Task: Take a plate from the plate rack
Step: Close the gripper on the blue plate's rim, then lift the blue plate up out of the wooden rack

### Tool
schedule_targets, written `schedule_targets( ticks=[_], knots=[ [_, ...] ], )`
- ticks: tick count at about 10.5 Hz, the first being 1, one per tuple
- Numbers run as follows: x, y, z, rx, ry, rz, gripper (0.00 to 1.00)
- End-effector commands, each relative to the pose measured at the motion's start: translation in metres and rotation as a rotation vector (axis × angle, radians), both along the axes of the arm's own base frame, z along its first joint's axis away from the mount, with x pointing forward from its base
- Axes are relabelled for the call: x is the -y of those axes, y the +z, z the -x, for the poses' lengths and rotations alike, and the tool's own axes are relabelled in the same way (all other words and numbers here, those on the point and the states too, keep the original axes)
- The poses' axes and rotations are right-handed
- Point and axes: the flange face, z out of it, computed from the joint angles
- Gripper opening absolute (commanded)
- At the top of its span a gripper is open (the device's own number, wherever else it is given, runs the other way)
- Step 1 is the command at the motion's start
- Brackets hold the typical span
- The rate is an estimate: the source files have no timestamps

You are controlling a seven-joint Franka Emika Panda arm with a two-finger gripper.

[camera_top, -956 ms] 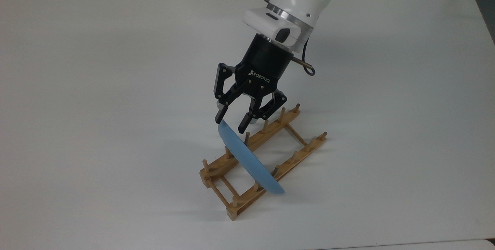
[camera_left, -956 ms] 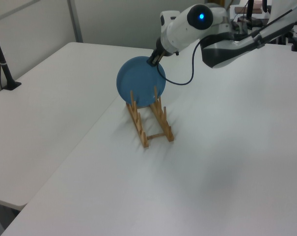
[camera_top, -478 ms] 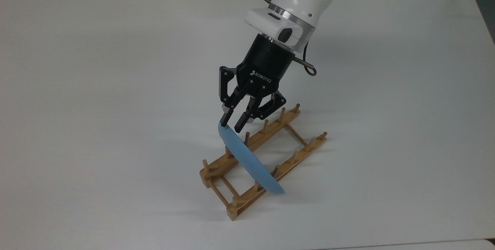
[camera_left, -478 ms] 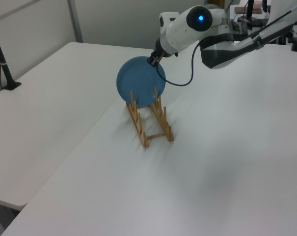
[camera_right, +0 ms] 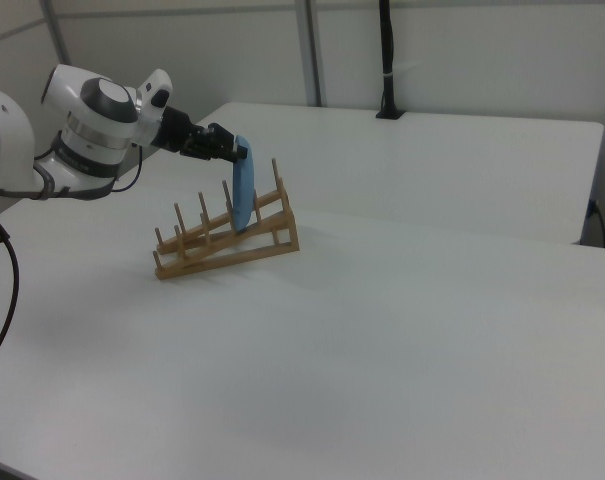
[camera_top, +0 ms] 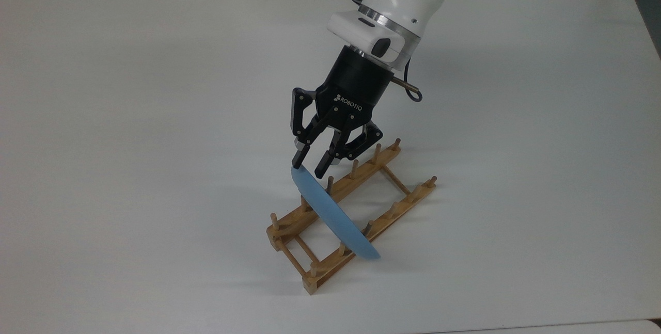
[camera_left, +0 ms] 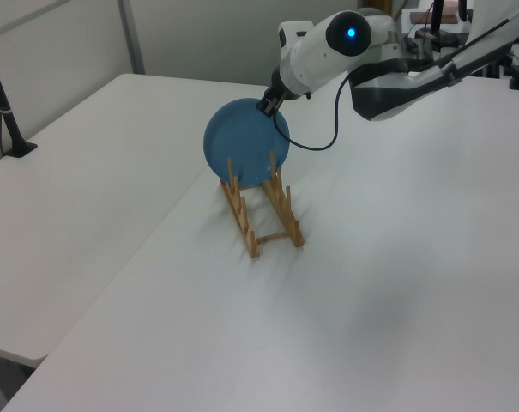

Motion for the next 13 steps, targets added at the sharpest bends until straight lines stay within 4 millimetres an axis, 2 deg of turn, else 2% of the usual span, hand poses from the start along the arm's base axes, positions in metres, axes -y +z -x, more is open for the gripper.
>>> schedule_targets(
  ticks=[1, 2, 3, 4, 5, 6, 10, 11, 12, 13],
  knots=[
    [-0.001, -0.012, -0.008, 0.014, 0.015, 0.016, 0.37],
    [0.0, -0.01, -0.01, 0.018, 0.014, 0.015, 0.37],
    [-0.001, -0.01, -0.01, 0.02, 0.018, 0.013, 0.25],
    [-0.002, -0.009, -0.01, 0.028, 0.032, 0.003, 0.18],
    [-0.003, -0.008, -0.01, 0.029, 0.033, 0.003, 0.04],
    [-0.002, -0.002, -0.009, 0.036, 0.03, -0.003, 0.0],
    [0.004, 0.056, 0.004, 0.108, 0.019, -0.044, 0.0],
    [0.006, 0.065, 0.006, 0.117, 0.014, -0.057, 0.0],
    [0.017, 0.084, 0.01, 0.136, -0.01, -0.093, 0.0],
    [0.037, 0.097, 0.013, 0.127, -0.049, -0.159, 0.0]
  ],
)
